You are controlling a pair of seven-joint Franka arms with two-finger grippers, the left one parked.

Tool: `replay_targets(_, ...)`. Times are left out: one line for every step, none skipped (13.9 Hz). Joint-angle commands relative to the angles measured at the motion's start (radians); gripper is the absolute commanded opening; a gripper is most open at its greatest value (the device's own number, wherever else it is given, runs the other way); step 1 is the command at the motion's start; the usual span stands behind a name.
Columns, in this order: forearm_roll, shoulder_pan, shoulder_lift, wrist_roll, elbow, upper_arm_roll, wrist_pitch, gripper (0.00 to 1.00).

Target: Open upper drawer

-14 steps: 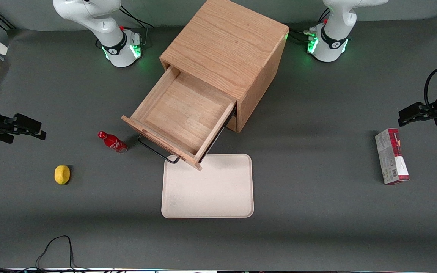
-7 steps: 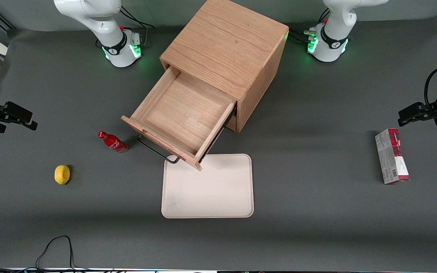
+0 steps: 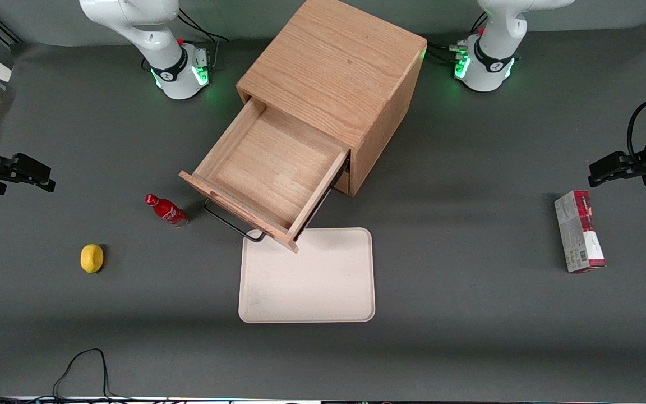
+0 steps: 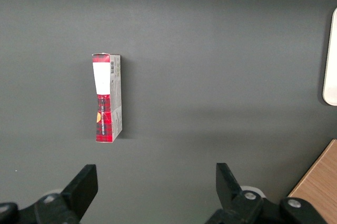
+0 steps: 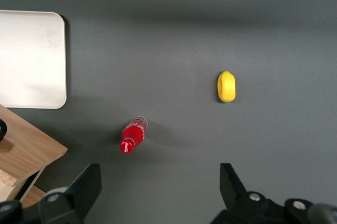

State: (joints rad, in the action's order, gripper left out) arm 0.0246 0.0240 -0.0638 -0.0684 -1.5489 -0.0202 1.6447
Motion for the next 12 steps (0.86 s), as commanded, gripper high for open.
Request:
replay_targets(0.021, 0.002, 0.004, 0.03, -0.007, 0.005, -0.003, 1.0)
replay_targets(0.017, 0.002, 0.004, 0.032, -0.007, 0.003, -0.002, 1.0)
replay_targets(0.017, 0.002, 0.004, 0.033, -0.007, 0.0, -0.002, 1.0)
replay_targets(0.017, -0.001, 0.004, 0.036, -0.007, -0.001, -0.003, 1.0)
replay_targets(0.015, -0.013, 0.006, 0.038, -0.007, -0.003, -0.005, 1.0)
replay_targets(0.015, -0.025, 0.006, 0.039, -0.005, -0.021, -0.005, 1.0)
replay_targets(0.009, -0.029, 0.006, 0.038, -0.005, -0.027, -0.005, 1.0)
replay_targets(0.008, -0.027, 0.004, 0.038, -0.004, -0.027, -0.005, 1.0)
replay_targets(0.006, -0.027, 0.006, 0.038, -0.004, -0.027, -0.006, 1.0)
replay_targets(0.006, -0.027, 0.006, 0.038, -0.004, -0.027, -0.006, 1.0)
replay_targets(0.006, -0.027, 0.006, 0.039, -0.004, -0.027, -0.006, 1.0)
replay_targets(0.006, -0.027, 0.004, 0.039, -0.004, -0.027, -0.006, 1.0)
